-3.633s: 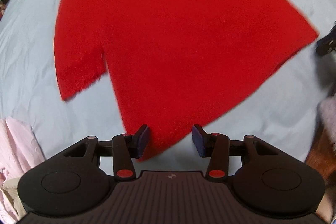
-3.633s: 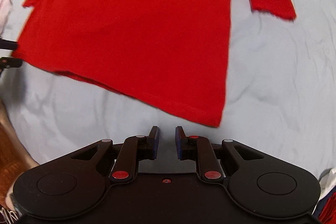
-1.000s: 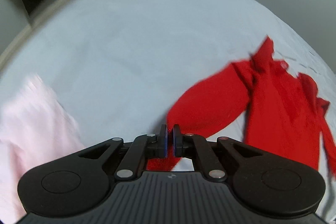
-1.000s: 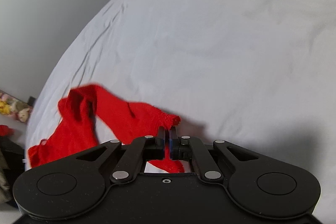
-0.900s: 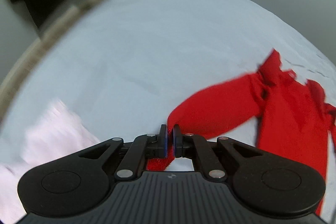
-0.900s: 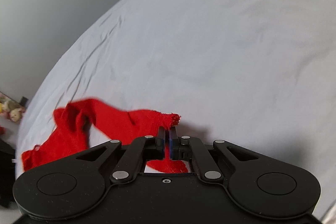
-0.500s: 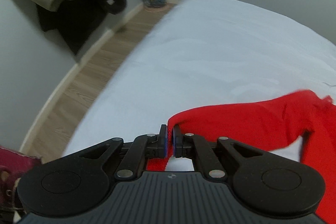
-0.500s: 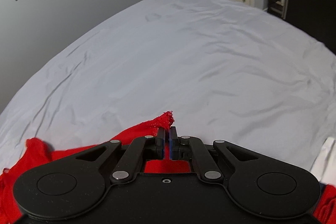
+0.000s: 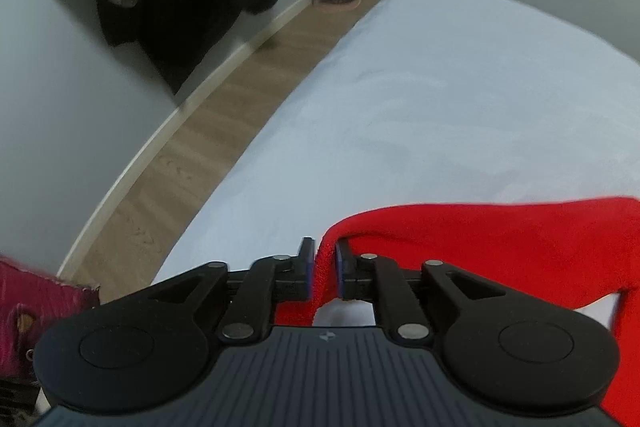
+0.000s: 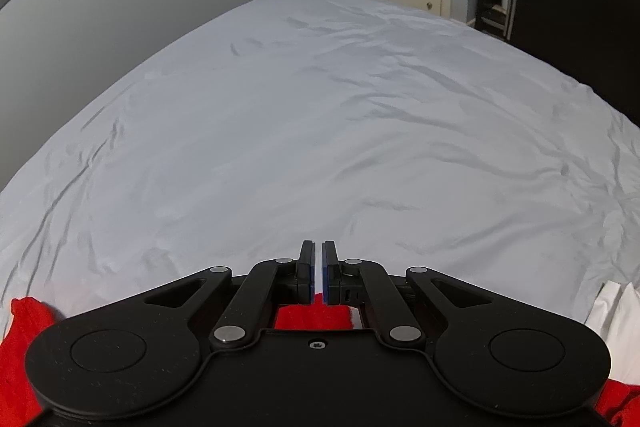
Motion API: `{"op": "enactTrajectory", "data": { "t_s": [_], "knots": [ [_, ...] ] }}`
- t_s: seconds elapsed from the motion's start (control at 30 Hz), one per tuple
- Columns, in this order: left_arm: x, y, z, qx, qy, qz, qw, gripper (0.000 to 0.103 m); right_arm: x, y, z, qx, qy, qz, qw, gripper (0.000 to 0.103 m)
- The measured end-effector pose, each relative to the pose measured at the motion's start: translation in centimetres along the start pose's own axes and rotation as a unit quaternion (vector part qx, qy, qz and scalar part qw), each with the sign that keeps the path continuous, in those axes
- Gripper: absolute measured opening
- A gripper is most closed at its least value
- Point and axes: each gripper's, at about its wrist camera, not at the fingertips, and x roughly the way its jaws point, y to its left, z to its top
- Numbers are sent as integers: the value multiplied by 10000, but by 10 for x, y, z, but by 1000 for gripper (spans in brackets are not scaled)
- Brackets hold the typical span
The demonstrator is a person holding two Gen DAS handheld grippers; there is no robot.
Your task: Fold clothes
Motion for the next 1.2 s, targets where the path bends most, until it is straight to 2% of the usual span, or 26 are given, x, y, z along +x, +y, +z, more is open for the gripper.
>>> {"op": "enactTrajectory", "data": {
  "t_s": [0.07, 0.17, 0.3, 0.37, 0.4, 0.47, 0.5, 0.57, 0.67, 0.77, 0.8, 0.9, 0.93, 1.0, 1.07, 1.13, 1.2],
  "knots": [
    [8, 1, -4, -45, 80, 213, 9997, 26, 2, 4, -4, -234, 59, 70, 9997, 3],
    [16, 6, -9, -249, 142, 417, 9987, 30, 6, 14, -19, -898, 230, 295, 9953, 4],
    [7, 6, -14, -242, -54, 427, 9988, 35, 6, 27, -47, -2108, 305, 487, 9758, 4],
    [2, 5, -15, -163, -108, 465, 9987, 41, 5, 35, -65, -2834, 332, 499, 9571, 4],
    [0, 6, -16, -189, -79, 515, 9985, 41, 3, 39, -78, -3341, 295, 452, 9410, 6],
    [-2, 8, -16, -244, -24, 599, 9979, 42, 1, 43, -96, -3958, 247, 379, 9172, 16],
    [-2, 14, -15, -410, 46, 732, 9965, 42, 2, 44, -107, -4337, 213, 280, 9004, 23],
    [-3, 20, -16, -591, 70, 862, 9945, 42, 5, 43, -119, -4697, 223, 186, 8824, 24],
    [-9, 21, -20, -646, 45, 794, 9947, 42, 13, 40, -135, -5071, 361, 153, 8610, 25],
    [-20, 4, -26, -330, -63, 355, 9988, 42, 22, 39, -143, -5346, 404, 40, 8441, 25],
    [-23, -6, -30, -184, -98, 179, 9996, 42, 28, 38, -149, -5520, 379, -61, 8330, 25],
    [-36, -46, -44, 346, -175, -457, 9982, 42, 36, 37, -153, -5686, 329, -179, 8218, 24],
    [-41, -64, -52, 559, -150, -709, 9958, 42, 38, 35, -154, -5721, 321, -178, 8193, 14],
    [-48, -101, -67, 973, -87, -1176, 9882, 42, 39, 35, -152, -5731, 329, -163, 8187, 3],
    [-53, -123, -78, 1232, -59, -1442, 9818, 42, 36, 36, -147, -5710, 304, -106, 8203, 3],
    [-59, -166, -101, 1824, 21, -1843, 9658, 42, 30, 36, -132, -5556, 275, 15, 8310, 2],
    [-61, -189, -115, 2197, 64, -2014, 9545, 42, 25, 35, -115, -5365, 256, 109, 8434, 2]
  ]
}}
